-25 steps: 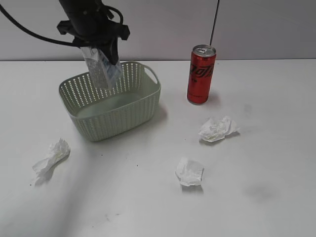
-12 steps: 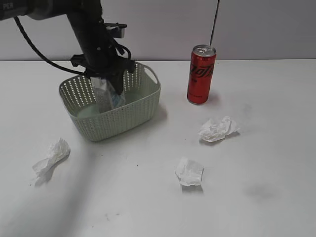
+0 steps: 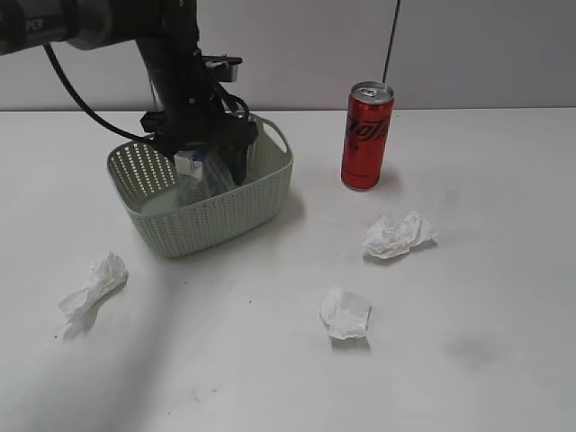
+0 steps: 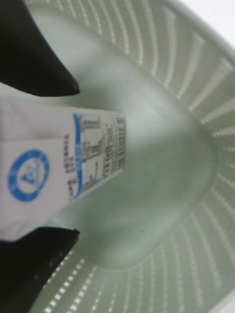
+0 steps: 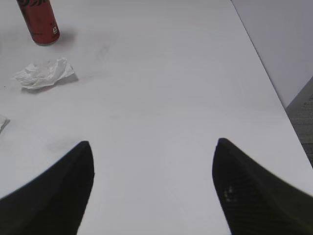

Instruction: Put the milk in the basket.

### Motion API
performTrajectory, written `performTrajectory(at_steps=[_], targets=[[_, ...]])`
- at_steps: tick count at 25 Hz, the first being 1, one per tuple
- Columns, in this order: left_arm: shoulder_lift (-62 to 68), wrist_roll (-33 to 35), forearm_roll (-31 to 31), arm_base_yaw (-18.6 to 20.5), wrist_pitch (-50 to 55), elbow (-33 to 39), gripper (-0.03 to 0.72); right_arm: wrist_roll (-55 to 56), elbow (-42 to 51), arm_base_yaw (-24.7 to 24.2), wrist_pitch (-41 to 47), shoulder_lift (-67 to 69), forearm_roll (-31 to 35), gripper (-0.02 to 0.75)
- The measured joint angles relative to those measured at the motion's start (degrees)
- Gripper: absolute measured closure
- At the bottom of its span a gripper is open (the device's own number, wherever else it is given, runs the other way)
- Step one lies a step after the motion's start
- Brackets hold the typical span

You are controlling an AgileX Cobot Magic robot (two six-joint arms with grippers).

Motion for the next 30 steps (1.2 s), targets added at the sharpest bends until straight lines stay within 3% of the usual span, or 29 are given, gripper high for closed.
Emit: performTrajectory(at_steps=[7,22,25,30], targets=[[-6.0,0.0,3.3,0.0,-0.1,-0.1,0.029,0.0,0.0,0.0,0.0,0.0,0.0,0.153],[-34.0,0.0,12.5,0.8,-0.2,0.9,0.043,0.0,0.0,0.0,0.0,0.0,0.0,0.151],[-39.5,0.0,14.0,3.2,-0.3,6.6,0.048,0.0,0.0,0.0,0.0,0.0,0.0,0.151],[-51.3,0.0,16.0,10.3,-0.3,25.0,0.059,0.0,0.0,0.0,0.0,0.0,0.0,0.152]])
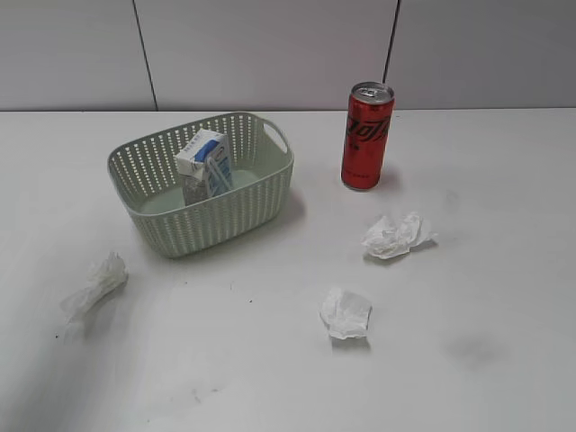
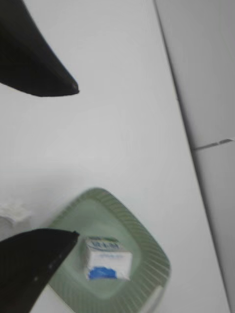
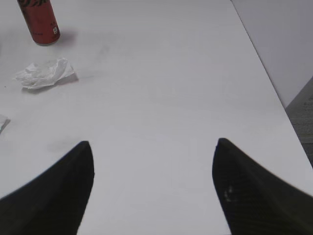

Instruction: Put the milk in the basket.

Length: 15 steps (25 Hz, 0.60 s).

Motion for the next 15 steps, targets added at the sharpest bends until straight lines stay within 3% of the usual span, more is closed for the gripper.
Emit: performTrajectory(at_steps=[8,15], targets=[[-21.8,-0.1,0.2,14.2,-1.4,31.3,0.075,0.0,0.0,0.0,0.0,0.0,0.0,0.152],[-42.3,-2.8,0.0,15.4,-3.8,47.6,0.089,0.0,0.0,0.0,0.0,0.0,0.0,0.151]])
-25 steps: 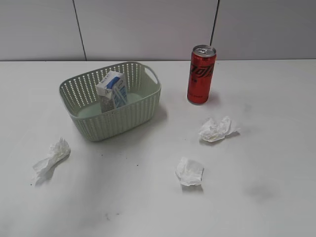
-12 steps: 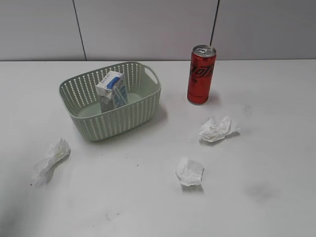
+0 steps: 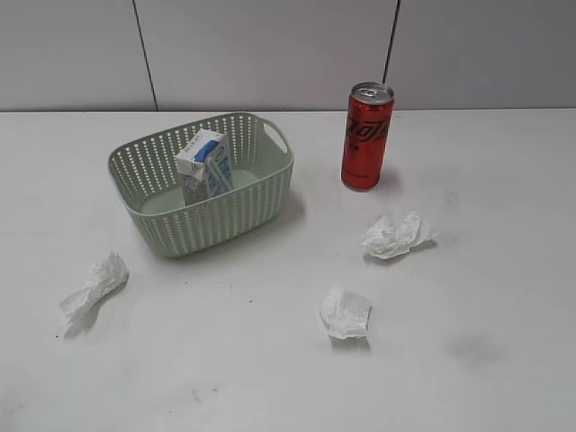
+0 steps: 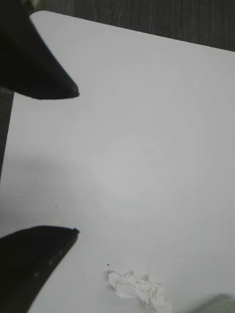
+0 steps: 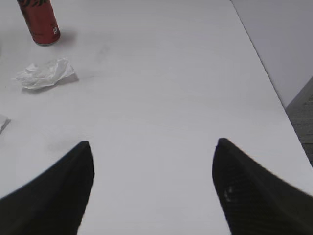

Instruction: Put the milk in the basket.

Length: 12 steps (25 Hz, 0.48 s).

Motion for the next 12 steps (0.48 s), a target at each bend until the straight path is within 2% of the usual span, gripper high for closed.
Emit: performTrajectory(at_steps=[7,12], targets=[[-21.4,-2.3,0.1,0.0,1.7,9.9,0.109,0.0,0.0,0.0,0.0,0.0,0.0,0.151],[-34.1,-2.7,0.2,0.0,2.5,13.1,0.109,-0.1,0.0,0.0,0.0,0.0,0.0,0.153]])
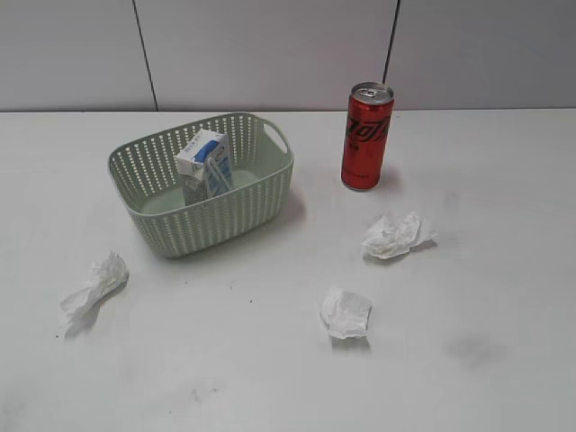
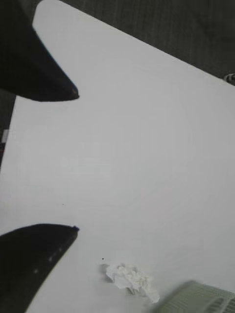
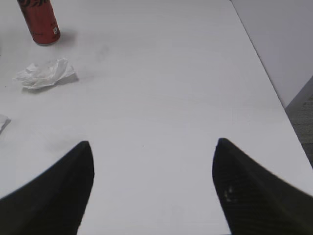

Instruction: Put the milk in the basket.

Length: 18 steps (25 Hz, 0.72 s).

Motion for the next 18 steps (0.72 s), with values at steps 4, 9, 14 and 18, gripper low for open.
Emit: performTrajectory(at_steps=[4,9,14,18], targets=[[-6.4,0.4,0.4,0.0,-1.2,1.8,0.109,0.0,0.0,0.0,0.0,0.0,0.0,0.153],[-7.6,0.4,0.3,0.0,-6.0,3.6,0.109,0.0,0.0,0.0,0.0,0.0,0.0,0.153],[-7.5,4.5,-3.0,0.0,-7.8,4.5,0.109,0.0,0.0,0.0,0.0,0.0,0.0,0.153],[-7.3,5.4,-3.7,0.0,-8.0,4.5,0.109,0.1,0.0,0.0,0.0,0.0,0.0,0.151]])
